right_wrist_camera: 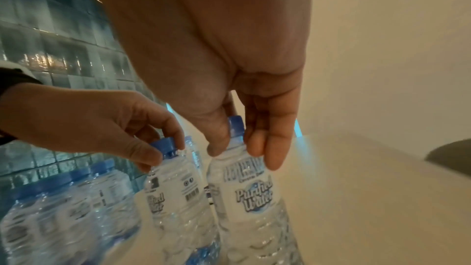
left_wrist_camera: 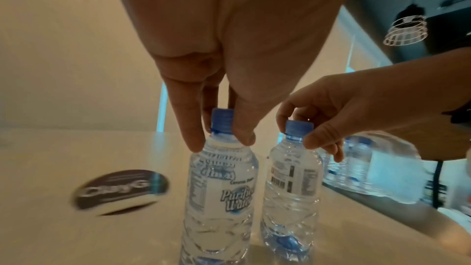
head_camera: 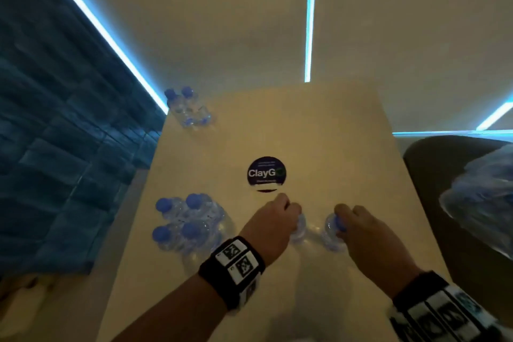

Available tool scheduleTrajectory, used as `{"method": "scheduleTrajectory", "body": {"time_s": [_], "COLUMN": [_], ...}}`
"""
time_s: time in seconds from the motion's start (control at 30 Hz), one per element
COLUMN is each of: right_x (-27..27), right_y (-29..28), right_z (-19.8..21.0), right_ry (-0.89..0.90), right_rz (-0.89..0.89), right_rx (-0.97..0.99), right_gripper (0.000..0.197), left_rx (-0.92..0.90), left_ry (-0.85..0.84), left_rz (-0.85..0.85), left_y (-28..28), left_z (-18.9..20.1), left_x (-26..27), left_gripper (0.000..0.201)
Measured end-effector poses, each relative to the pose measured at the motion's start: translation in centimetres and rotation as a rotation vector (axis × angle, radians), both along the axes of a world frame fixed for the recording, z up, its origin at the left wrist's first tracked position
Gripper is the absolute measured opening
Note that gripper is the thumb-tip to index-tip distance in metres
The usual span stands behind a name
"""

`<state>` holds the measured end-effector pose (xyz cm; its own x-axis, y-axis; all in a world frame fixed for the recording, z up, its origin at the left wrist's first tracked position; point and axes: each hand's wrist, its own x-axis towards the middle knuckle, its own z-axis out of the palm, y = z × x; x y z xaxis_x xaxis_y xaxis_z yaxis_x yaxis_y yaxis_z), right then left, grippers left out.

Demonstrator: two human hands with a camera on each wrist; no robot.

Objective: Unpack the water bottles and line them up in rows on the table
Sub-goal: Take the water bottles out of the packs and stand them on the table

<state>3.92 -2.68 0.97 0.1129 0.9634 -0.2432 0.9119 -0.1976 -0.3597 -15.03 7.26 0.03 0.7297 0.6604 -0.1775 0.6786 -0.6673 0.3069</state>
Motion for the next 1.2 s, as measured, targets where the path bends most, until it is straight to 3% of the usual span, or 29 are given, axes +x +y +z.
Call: {"method": "scheduleTrajectory", "body": {"time_s": [0.13,0.33,0.63,0.73,0.83,0.97,1.13,1.2], "right_x": [-6.5,-12.1,-14.2,-13.8,-11.4,-2.9,12.1,17.1], "right_y": [6.3,12.0,13.3,12.7,10.8,4.7,-4.8,-7.6], "right_z": [-1.3,-1.4,-2.0,-2.1,-1.8,-2.8,-3.2,-2.6], "right_ry": [0.007,0.057,0.153,0.216,0.301,0.33,0.221,0.155], "right_rz": [0.057,0.071,0.067,0.047,-0.024,-0.304,-0.751,-0.87], "right_rx": [0.029,0.031,0.08,0.083,0.093,0.092,-0.061,-0.019], "right_gripper": [0.024,0.028,0.034,0.047,0.064,0.049,0.042,0.035], "left_rx": [-0.005,0.005,0.018,0.02,0.164,0.157,-0.002,-0.001], "left_ry": [0.01,0.037,-0.022,-0.008,0.021,-0.099,-0.176,-0.138], "left_rz": [0.127,0.223,0.268,0.279,0.245,0.102,-0.293,-0.447], "left_y": [4.4,8.3,8.8,8.2,6.8,3.8,-1.7,-4.2], "left_z": [0.7,0.4,-0.3,0.7,2.6,5.1,5.2,4.0], "left_x": [-5.9,-10.2,-12.3,-12.2,-11.2,-6.0,7.4,13.8], "left_gripper": [0.022,0.018,0.017,0.03,0.042,0.045,0.04,0.034]}}
